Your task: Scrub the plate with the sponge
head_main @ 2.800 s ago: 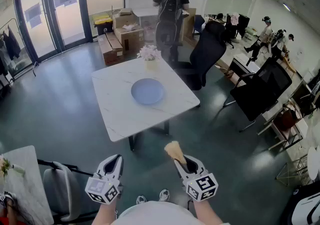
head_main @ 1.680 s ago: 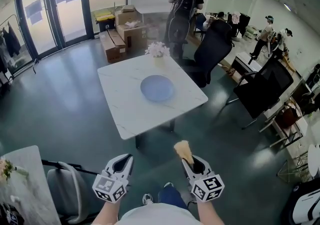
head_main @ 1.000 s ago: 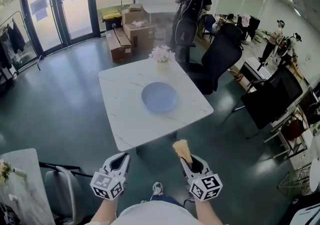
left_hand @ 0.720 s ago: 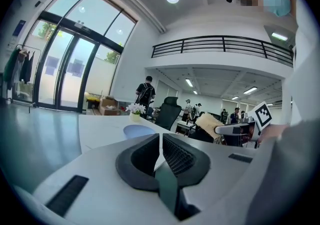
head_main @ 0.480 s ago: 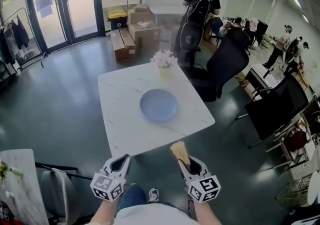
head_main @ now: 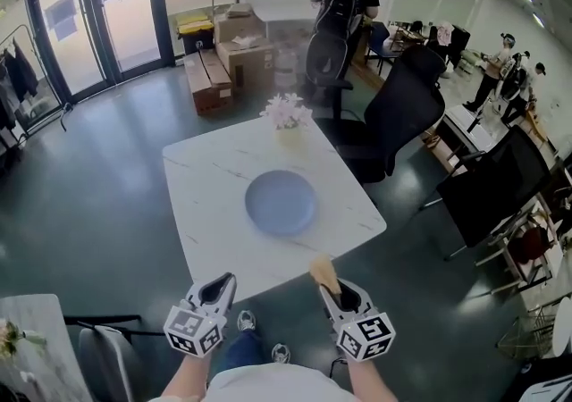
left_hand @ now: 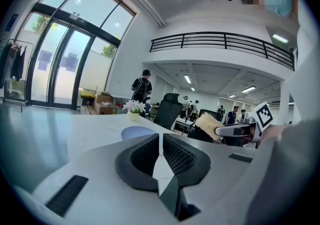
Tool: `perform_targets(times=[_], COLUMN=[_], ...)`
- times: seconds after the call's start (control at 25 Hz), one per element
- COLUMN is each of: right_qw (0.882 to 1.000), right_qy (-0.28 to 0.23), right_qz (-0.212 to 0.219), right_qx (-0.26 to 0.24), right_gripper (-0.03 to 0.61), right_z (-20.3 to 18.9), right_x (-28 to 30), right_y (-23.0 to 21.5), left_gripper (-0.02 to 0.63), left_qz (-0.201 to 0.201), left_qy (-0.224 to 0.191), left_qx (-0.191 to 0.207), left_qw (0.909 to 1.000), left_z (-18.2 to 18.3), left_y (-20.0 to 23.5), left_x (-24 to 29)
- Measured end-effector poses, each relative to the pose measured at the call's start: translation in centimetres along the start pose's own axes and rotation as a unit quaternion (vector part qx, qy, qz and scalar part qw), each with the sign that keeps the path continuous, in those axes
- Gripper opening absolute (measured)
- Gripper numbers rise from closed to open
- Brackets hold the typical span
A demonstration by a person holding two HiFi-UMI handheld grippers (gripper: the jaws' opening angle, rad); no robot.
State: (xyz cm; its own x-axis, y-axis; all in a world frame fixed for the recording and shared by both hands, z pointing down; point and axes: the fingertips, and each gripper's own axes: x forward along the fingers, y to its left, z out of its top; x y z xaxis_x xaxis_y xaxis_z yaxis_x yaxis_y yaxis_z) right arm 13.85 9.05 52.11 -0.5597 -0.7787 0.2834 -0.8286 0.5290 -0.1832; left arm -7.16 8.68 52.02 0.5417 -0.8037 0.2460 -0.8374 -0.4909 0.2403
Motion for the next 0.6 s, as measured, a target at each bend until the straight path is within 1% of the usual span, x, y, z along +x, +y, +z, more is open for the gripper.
perform_targets(times=[0.16, 0.36, 0.6], right_qw=[1.000, 0.999, 0.998], right_qy=[-0.005, -0.014, -0.017], right_qz=[-0.019, -0.038, -0.060], right_qx=[0.003, 0.008, 0.013], right_gripper=[0.126, 0.126, 0.126], right_z=[1.6, 3.5, 4.5], right_x=[3.1, 6.7, 10.7], right_y=[-0.9, -1.5, -1.7], left_gripper=[0.046, 0.046, 0.046], left_qz=[-0.018, -0.046, -0.078], left_qy=[0.011, 0.020, 0.025], left_qx=[-0.001, 0.009, 0.014], left_qw=[0.9998, 0.9987, 0.9965], left_z=[1.4, 3.4, 4.9], left_y=[2.7, 5.7, 9.1], left_x=[2.5, 5.4, 8.4])
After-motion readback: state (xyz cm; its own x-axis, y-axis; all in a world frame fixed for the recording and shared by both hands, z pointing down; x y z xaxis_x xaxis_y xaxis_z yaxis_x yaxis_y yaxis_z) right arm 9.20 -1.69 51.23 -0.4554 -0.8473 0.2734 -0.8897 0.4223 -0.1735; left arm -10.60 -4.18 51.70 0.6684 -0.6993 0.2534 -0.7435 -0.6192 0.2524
